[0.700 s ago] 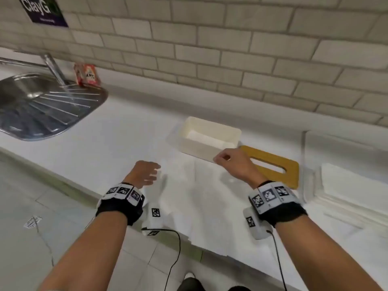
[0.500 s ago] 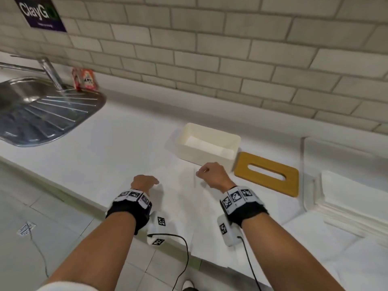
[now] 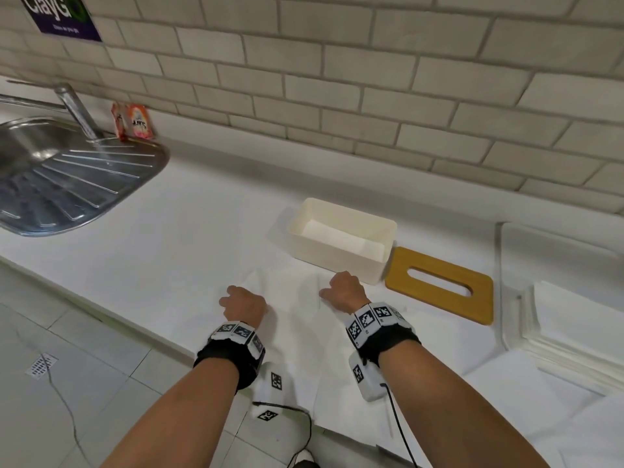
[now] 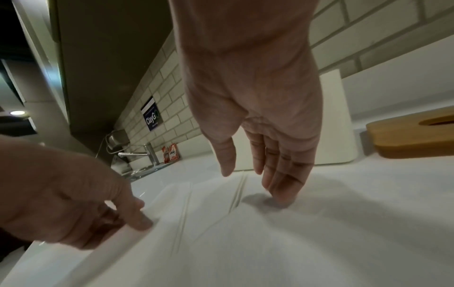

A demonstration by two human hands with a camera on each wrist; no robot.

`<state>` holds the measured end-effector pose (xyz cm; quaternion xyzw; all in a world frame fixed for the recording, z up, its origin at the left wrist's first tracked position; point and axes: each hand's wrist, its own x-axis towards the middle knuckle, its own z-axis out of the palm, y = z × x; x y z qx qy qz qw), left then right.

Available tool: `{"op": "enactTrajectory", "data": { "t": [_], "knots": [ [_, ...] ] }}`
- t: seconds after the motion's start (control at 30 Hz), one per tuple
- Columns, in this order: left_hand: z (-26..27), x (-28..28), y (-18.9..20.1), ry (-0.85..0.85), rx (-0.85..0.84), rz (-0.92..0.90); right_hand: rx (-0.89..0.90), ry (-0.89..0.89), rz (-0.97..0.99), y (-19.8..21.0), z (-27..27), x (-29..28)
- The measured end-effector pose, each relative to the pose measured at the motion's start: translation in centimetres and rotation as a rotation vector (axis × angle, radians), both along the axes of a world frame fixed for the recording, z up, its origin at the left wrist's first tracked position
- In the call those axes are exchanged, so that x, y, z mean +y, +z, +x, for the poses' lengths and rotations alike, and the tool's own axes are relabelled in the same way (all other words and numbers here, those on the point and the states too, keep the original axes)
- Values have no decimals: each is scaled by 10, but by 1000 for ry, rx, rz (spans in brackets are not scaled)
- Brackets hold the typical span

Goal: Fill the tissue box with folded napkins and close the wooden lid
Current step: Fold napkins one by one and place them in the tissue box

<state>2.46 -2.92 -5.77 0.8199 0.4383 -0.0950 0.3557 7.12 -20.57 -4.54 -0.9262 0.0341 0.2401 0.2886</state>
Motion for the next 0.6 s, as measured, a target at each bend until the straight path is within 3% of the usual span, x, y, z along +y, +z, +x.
{"op": "enactTrajectory", "data": {
  "t": [0.17,0.37,0.47,0.6],
  "knots": [
    [6,22,2,245,-136,-377,-23,44,-70,-9,-3,16],
    [9,35,24,289,-359,-628,-123,100,-216,-19,-13,37],
    [11,34,37,282,-478,-662,-119,57,-191,-26,-12,46],
    [18,31,51,338,-446,-675,-79,12,-81,-26,-7,52]
  ]
}}
